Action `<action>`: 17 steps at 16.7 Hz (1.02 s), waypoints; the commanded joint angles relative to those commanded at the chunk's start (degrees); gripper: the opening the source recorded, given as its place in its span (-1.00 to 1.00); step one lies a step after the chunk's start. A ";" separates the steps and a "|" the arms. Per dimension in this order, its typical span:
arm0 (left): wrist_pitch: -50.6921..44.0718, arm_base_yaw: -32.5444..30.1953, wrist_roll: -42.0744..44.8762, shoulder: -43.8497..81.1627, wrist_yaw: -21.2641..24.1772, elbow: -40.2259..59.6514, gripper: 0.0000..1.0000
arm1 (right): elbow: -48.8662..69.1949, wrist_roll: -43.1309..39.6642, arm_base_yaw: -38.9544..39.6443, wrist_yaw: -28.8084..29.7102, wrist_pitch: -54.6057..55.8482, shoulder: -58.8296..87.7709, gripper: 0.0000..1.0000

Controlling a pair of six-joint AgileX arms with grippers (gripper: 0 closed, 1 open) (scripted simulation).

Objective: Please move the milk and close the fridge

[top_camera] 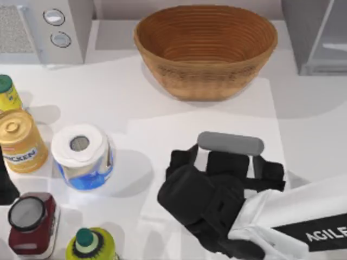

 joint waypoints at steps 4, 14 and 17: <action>0.00 0.00 0.00 0.00 0.00 0.00 1.00 | -0.15 -0.22 -0.36 -0.08 0.20 -0.11 1.00; 0.00 0.00 0.00 0.00 0.00 0.00 1.00 | 2.71 -8.94 -6.90 -4.68 11.39 6.54 1.00; 0.00 0.00 0.00 0.00 0.00 0.00 1.00 | 1.54 -7.90 -5.96 -3.99 10.68 5.52 1.00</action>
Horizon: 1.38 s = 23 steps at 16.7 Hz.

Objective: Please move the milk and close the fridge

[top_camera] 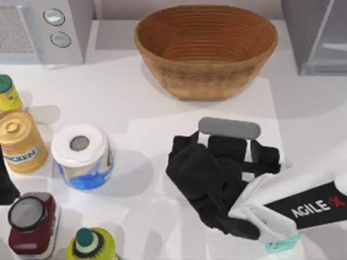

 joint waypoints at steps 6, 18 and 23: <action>0.00 0.00 0.00 0.00 0.00 0.00 1.00 | -0.17 0.14 0.09 0.07 -0.02 -0.07 0.70; 0.00 0.00 0.00 0.00 0.00 0.00 1.00 | -0.17 0.14 0.09 0.07 -0.02 -0.07 -1.00; 0.00 0.00 0.00 0.00 0.00 0.00 1.00 | -0.17 0.14 0.09 0.07 -0.02 -0.07 -1.00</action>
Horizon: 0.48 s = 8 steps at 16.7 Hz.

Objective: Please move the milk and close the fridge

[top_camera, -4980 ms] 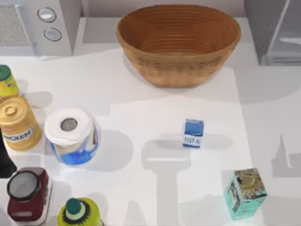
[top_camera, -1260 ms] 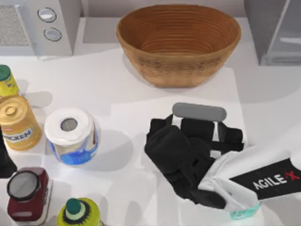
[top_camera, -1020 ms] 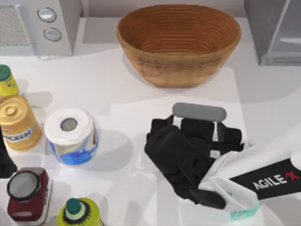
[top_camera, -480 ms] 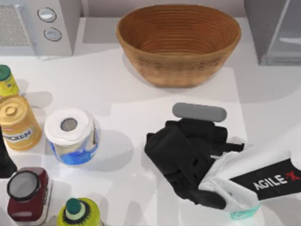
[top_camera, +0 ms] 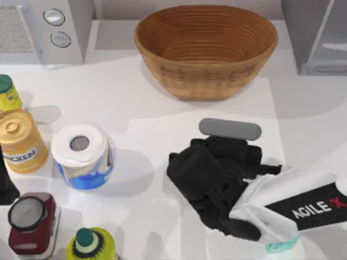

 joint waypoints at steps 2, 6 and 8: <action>0.00 0.00 0.00 0.00 0.00 0.00 1.00 | 0.00 0.00 0.00 0.00 0.00 0.00 -1.00; 0.00 0.00 0.00 0.00 0.00 0.00 1.00 | 0.43 0.03 -0.14 -0.05 -1.91 -1.54 -1.00; 0.00 0.00 0.00 0.00 0.00 0.00 1.00 | 0.98 0.01 -0.14 -0.08 -4.49 -3.52 -1.00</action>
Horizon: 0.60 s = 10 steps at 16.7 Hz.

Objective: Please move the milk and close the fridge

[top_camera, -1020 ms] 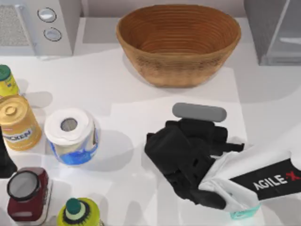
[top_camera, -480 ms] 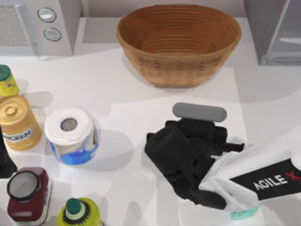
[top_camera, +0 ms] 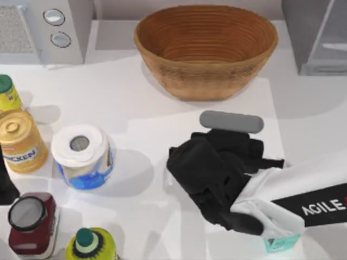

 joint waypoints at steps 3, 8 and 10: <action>0.00 0.00 0.00 0.00 0.00 0.00 1.00 | 0.59 -0.01 0.02 -0.01 -2.54 -1.99 -1.00; 0.00 0.00 0.00 0.00 0.00 0.00 1.00 | 0.16 -0.49 -0.73 -0.72 -1.62 -2.23 -1.00; 0.00 0.00 0.00 0.00 0.00 0.00 1.00 | -1.20 -2.75 -3.82 -3.45 1.53 -3.82 -1.00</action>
